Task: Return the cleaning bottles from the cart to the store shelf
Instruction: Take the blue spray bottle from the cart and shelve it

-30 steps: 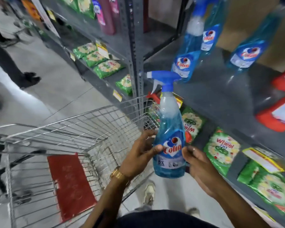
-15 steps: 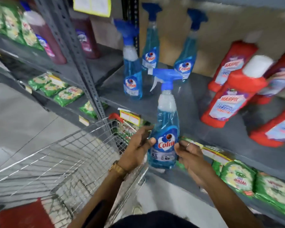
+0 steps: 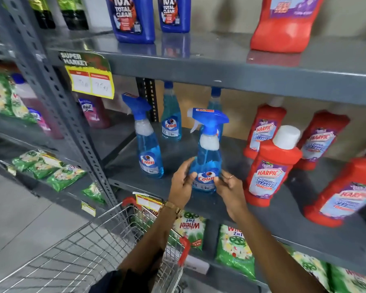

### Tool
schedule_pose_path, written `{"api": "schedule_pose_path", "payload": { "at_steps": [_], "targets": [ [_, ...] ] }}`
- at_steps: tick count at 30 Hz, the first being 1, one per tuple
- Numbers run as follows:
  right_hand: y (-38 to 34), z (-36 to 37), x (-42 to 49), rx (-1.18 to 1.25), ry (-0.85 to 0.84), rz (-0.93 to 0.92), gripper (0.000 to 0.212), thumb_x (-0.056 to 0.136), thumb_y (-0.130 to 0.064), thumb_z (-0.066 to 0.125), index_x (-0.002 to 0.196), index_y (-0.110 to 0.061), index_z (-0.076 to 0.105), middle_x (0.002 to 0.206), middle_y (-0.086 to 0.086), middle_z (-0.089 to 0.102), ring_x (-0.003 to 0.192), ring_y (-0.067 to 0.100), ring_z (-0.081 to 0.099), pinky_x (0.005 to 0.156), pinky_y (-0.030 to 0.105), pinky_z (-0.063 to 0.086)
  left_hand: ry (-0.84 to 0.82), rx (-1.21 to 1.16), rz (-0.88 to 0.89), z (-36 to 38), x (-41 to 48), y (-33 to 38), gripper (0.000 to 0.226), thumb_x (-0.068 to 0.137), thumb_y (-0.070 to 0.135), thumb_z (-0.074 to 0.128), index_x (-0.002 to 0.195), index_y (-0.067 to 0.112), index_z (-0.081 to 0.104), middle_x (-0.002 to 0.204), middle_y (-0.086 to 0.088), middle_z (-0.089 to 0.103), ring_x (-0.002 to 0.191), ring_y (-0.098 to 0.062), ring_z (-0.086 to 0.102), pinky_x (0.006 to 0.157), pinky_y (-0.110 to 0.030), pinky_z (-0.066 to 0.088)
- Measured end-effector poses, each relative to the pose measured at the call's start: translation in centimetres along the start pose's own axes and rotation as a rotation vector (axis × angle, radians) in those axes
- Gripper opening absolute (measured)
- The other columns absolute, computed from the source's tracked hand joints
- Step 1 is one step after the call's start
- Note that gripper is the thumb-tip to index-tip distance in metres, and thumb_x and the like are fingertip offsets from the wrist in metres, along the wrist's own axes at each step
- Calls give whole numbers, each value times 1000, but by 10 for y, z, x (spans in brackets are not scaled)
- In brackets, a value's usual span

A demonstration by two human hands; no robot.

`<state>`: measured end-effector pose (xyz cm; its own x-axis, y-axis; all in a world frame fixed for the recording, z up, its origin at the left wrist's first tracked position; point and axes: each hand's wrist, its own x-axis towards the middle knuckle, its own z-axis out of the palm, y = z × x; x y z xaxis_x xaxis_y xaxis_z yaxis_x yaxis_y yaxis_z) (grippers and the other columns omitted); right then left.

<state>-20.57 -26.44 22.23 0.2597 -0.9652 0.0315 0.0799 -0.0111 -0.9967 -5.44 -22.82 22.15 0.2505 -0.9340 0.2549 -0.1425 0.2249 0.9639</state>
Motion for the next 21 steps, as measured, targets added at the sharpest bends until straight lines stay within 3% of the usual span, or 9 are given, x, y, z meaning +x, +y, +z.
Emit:
{"api": "schedule_pose_path", "payload": {
  "at_steps": [3, 5, 10, 12, 14, 16, 18, 21],
  "targets": [
    [3, 0, 10, -34, 21, 4, 35, 90, -6, 57, 124, -3, 57, 120, 16, 66, 109, 26, 65, 93, 43, 53, 11, 6, -4, 2, 5, -1, 40, 91, 12, 50, 131, 13, 44, 132, -9, 53, 116, 1, 56, 94, -18, 49],
    [2, 3, 11, -58, 25, -4, 34, 90, -7, 57, 123, -5, 57, 120, 15, 66, 105, 22, 66, 90, 38, 55, 32, 15, 10, 2, 6, 1, 44, 91, 29, 53, 131, 15, 42, 132, -3, 52, 115, 5, 56, 95, -17, 50],
    [-6, 0, -15, -157, 109, -18, 40, 89, -12, 59, 127, -3, 54, 122, 6, 61, 104, 7, 60, 79, 5, 48, 89, 22, -31, 11, -13, -7, 73, 82, 55, 55, 144, 24, 31, 152, -2, 37, 136, -11, 42, 110, -40, 40],
    [-4, -12, -49, -198, 248, -72, 30, 87, -15, 63, 116, -8, 63, 115, 6, 66, 97, -7, 61, 83, 8, 50, 130, 15, -86, 20, -29, -13, 87, 76, 49, 65, 147, 25, 22, 155, 4, 29, 138, -6, 36, 115, -40, 35],
    [-1, -35, -85, -270, 478, -185, 18, 83, -15, 69, 101, -11, 68, 104, 3, 64, 91, -7, 61, 83, 18, 51, 198, 92, -99, 31, -39, -15, 104, 66, 44, 76, 148, 25, 16, 155, 6, 25, 140, -7, 32, 116, -39, 31],
    [-1, -62, -106, -287, 745, -239, 33, 76, -15, 75, 104, -8, 61, 106, 3, 51, 95, 0, 54, 88, 25, 47, 280, 197, -87, 38, -34, -14, 118, 57, 38, 85, 149, 22, 12, 153, 4, 23, 142, -16, 28, 116, -39, 30],
    [-3, -96, -115, -343, 958, -213, 63, 68, -19, 81, 120, -5, 48, 122, 12, 41, 109, 15, 46, 99, 34, 40, 310, 259, -100, 48, -24, -11, 128, 52, 28, 90, 150, 16, 7, 154, -5, 21, 142, -22, 26, 116, -38, 28],
    [-4, -150, -100, -464, 1048, -87, 108, 57, -25, 89, 141, -1, 26, 144, 26, 28, 134, 33, 28, 113, 39, 22, 358, 289, -104, 63, -12, -7, 126, 51, 13, 90, 149, 8, 11, 149, -17, 30, 137, -28, 36, 112, -34, 32]
  ]
}}
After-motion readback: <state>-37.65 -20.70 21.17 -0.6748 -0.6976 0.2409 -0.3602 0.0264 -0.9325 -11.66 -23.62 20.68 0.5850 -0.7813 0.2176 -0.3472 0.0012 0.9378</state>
